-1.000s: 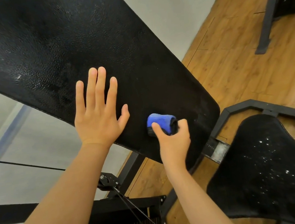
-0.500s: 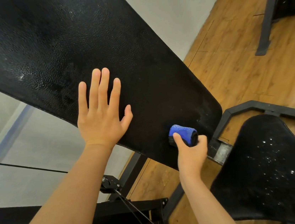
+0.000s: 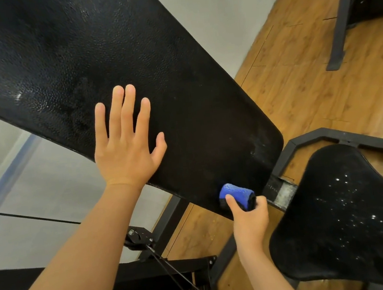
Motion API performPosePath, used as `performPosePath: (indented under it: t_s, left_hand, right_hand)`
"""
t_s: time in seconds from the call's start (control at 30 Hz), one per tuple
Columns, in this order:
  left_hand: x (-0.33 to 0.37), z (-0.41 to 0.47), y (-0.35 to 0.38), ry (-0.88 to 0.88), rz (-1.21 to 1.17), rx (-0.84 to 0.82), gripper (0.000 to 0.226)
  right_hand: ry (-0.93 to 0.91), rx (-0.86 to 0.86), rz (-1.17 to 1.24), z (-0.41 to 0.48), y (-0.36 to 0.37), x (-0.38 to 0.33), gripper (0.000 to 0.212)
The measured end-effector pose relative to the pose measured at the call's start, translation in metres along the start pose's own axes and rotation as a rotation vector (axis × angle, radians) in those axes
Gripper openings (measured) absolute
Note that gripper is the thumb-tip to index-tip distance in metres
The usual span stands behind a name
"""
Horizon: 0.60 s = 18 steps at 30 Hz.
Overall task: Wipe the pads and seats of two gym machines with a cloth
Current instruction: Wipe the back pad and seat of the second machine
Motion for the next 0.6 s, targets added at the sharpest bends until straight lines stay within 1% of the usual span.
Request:
performPosePath:
  t_s: [0.07,0.13,0.3,0.43,0.5,0.6]
  left_hand:
    - [0.000,0.001,0.000,-0.001,0.000,0.003,0.058]
    - [0.000,0.002,0.001,-0.001,0.000,0.012,0.058]
    - [0.000,0.001,0.000,0.005,-0.002,0.021,0.057]
    - [0.000,0.001,0.001,0.002,-0.003,0.022,0.056]
    - [0.001,0.000,0.001,0.001,-0.007,0.021,0.057]
    - [0.000,0.000,0.001,-0.002,-0.001,0.018,0.056]
  right_hand:
    - [0.010,0.040,0.027,-0.002,0.003,-0.001,0.025]
    - [-0.019,0.026,0.050,-0.011,0.013,-0.009,0.026]
    - [-0.123,-0.113,0.078,-0.037,0.034,-0.028,0.027]
    - [-0.200,-0.226,0.016,-0.045,0.031,-0.021,0.029]
    - [-0.204,-0.246,-0.023,-0.042,0.026,-0.012,0.029]
    - [-0.157,-0.222,-0.043,-0.028,0.011,0.002,0.028]
Point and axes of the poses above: each hand's wrist, its own z-axis towards the middle knuckle, its own y-axis out of the palm, x = y × z, the point moved 1 cm from there along z, towards the middle knuckle
